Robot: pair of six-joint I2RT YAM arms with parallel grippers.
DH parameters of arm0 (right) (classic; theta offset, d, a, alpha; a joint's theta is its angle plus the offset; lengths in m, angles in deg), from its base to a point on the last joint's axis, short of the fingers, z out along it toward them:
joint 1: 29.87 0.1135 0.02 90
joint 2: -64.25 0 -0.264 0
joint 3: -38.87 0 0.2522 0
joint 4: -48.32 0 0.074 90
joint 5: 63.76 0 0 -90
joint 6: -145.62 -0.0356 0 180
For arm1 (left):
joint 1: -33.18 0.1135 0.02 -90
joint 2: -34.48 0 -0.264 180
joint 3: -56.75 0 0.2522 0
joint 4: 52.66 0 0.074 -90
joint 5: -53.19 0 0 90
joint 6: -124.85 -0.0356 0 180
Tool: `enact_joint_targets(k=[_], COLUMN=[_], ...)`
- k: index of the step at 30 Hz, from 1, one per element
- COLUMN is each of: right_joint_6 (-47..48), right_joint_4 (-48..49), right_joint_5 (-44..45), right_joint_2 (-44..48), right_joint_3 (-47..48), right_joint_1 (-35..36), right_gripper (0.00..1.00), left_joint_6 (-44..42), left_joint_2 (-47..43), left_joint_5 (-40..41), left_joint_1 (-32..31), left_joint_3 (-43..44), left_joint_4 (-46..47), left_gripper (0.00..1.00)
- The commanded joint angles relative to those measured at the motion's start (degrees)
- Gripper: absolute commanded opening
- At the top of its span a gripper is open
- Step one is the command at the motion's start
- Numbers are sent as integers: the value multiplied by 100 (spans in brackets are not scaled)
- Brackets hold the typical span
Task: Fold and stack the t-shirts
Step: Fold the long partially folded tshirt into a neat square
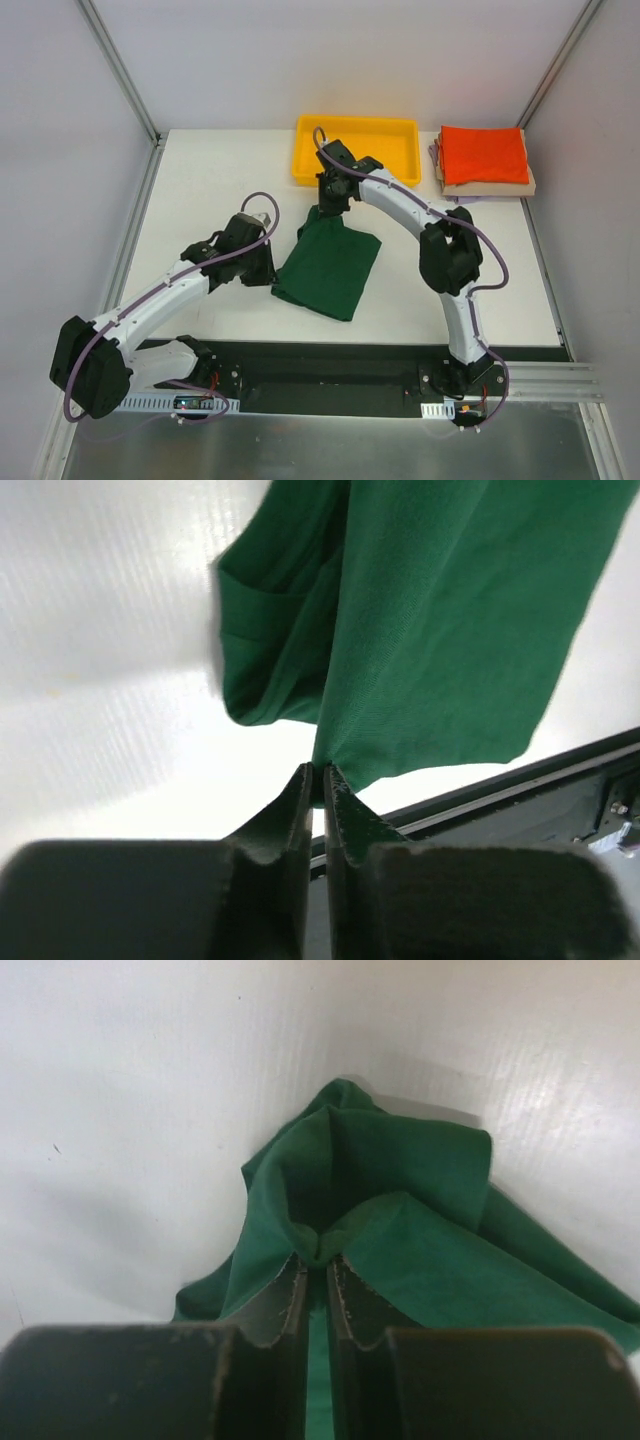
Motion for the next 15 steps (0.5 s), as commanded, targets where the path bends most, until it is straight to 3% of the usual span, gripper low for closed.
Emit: enact_joint_targets(k=[1, 2, 3, 4, 5, 6, 12, 15], right_joint_6=[-187, -213, -213, -179, -91, -29, 646, 867], right_joint_4=[542, 604, 648, 648, 640, 648, 1131, 1753], right_joint_5=[-258, -215, -171, -171, -188, -188, -74, -301], right_joint_2=[-302, -346, -373, -373, -330, -233, 1066, 1822], right_joint_3=[313, 340, 375, 445, 480, 454, -905, -1968], right_joint_1=[-7, -7, 1, -7, 1, 2, -42, -130], right_gripper=[17, 21, 32, 59, 85, 96, 96, 96], left_joint_6=[294, 321, 357, 374, 392, 418, 427, 375], left_joint_2=[220, 291, 344, 414, 475, 502, 239, 160], left_joint_5=[369, 536, 660, 809, 836, 837, 705, 118], left_joint_1=[137, 172, 199, 216, 225, 225, 225, 216], left_joint_3=[-103, -68, -7, 72, 195, 283, 416, 389], left_joint_4=[-369, -387, -378, -404, -439, -448, -449, -265], left_gripper=[16, 20, 30, 57, 74, 96, 99, 99])
